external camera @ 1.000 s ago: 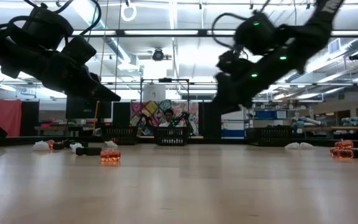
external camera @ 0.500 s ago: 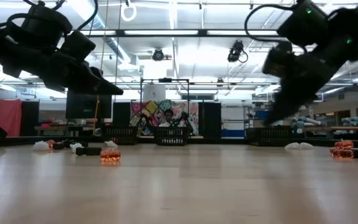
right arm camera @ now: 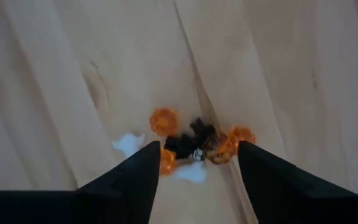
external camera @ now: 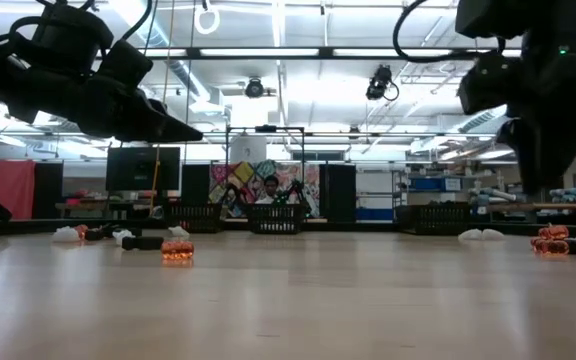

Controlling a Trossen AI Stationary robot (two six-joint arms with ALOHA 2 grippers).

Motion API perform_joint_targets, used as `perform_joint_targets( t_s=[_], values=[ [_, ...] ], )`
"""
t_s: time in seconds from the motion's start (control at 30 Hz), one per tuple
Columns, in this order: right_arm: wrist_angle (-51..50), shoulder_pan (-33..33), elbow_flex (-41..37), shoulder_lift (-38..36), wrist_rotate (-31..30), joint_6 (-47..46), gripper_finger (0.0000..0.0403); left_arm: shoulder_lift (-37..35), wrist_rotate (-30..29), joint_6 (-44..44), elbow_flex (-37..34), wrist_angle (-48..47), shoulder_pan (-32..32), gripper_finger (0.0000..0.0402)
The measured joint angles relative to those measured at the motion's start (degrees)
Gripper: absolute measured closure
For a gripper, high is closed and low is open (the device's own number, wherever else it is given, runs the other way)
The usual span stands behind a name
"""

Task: Sort Halloween decoration
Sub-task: Put the orange pumpkin toy into the left black bin

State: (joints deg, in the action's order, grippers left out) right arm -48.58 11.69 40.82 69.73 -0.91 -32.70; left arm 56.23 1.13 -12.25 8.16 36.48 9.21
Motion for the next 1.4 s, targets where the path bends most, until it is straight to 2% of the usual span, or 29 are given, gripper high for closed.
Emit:
perform_joint_targets(
  t_s=[0.2,0.7,0.9,1.23,1.4],
  values=[
    [-1.0,0.29,-0.49,1.3,-0.55,0.53,0.0149,0.0,0.02,-0.65,0.0,-0.38,0.11,0.023],
    [6.63,-0.26,-7.46,2.3,0.2,0.93,0.0178,0.0,0.0,-0.92,0.0,-1.54,0.33,0.023],
    [9.17,-0.25,-8.91,2.32,-0.36,0.96,0.02,0.0,0.0,-0.92,0.0,-1.54,0.33,0.023],
    [9.49,-0.25,-9.38,2.28,-1.54,1.25,0.0269,0.0,0.0,-1.0,0.02,-1.54,0.33,0.023],
    [9.44,-0.25,-9.38,2.28,-1.61,1.37,0.0288,0.0,0.0,-1.0,0.0,-1.54,0.33,0.023]
  ],
)
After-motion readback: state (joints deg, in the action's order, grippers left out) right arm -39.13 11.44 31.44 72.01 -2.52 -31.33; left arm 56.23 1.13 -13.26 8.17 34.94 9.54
